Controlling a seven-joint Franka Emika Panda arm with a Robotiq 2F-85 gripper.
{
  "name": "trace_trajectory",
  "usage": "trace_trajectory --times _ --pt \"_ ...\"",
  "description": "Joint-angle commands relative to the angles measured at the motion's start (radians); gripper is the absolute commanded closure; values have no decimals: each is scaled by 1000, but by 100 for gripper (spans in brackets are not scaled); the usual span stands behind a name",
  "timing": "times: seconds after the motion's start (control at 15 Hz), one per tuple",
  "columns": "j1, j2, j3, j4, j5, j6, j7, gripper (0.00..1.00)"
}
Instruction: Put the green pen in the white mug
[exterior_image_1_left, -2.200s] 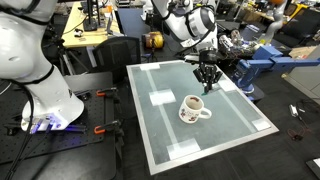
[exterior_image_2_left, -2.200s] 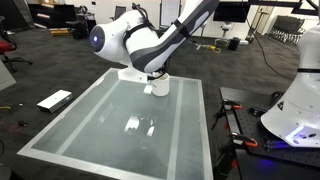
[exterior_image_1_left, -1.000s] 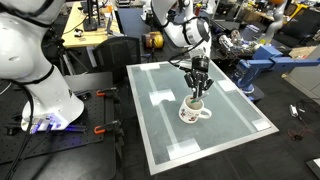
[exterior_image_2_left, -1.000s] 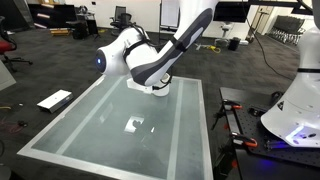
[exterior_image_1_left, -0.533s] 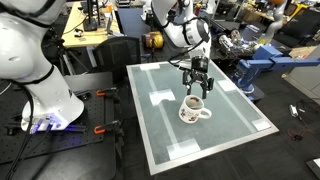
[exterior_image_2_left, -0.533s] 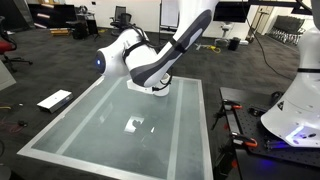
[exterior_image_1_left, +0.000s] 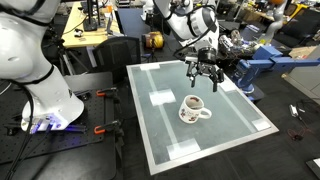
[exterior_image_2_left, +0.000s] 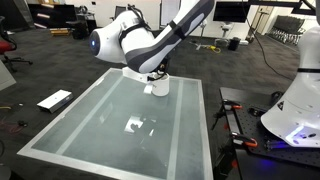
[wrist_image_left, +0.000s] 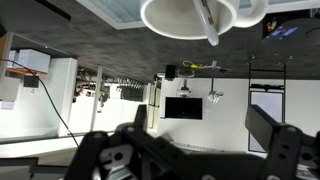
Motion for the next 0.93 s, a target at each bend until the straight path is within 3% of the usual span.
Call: trace_trajectory --times 0.0,0.4,0.87 --pt "-10 -62 7 -4 9 -42 30 0" --pt "-11 -111 15 -9 8 -64 38 0" --pt "-18 -74 23 6 -7 -40 5 0"
